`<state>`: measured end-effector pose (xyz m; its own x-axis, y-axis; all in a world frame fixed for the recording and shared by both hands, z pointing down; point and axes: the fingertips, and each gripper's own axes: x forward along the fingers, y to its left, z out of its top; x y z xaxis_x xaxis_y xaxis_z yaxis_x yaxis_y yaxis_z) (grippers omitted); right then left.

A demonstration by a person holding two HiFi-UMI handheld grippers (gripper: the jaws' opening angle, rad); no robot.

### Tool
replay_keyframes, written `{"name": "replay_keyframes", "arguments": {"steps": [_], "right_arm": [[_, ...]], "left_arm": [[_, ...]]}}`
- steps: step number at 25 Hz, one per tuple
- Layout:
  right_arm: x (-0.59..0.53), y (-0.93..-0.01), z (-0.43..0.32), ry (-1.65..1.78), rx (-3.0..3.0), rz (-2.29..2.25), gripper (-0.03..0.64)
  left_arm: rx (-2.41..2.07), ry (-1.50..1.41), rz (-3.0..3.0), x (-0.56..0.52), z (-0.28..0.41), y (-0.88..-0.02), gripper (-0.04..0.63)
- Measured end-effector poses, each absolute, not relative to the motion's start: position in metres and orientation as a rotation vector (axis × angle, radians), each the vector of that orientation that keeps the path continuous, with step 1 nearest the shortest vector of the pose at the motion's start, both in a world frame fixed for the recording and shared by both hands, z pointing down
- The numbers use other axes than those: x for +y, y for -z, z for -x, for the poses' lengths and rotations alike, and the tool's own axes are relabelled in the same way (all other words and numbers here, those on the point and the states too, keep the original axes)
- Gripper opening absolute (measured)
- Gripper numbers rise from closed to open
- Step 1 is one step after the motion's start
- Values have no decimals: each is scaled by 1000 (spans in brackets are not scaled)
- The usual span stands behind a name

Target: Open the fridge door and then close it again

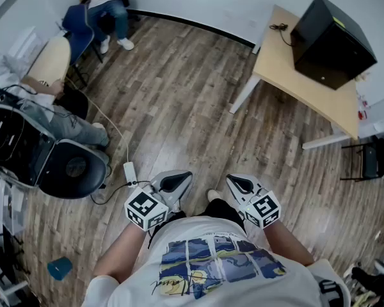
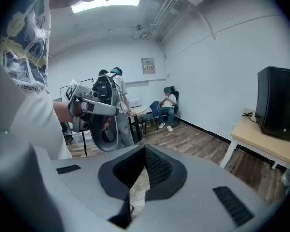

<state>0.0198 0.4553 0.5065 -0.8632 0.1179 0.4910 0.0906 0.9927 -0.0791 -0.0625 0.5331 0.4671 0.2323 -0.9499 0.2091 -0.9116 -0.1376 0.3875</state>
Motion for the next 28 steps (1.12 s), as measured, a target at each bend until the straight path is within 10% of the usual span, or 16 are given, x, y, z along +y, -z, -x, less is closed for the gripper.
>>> {"name": "replay_keyframes", "arguments": {"steps": [25,28], "right_arm": [[163,-479,17,-195,-2768,-312,17],[129,-485,25,-236,-2751,-377,103]], "left_arm": [[-1501,-50,-2351,179,129,-442,6],[-1454,-61,-2383,132,142,-442,9]]}}
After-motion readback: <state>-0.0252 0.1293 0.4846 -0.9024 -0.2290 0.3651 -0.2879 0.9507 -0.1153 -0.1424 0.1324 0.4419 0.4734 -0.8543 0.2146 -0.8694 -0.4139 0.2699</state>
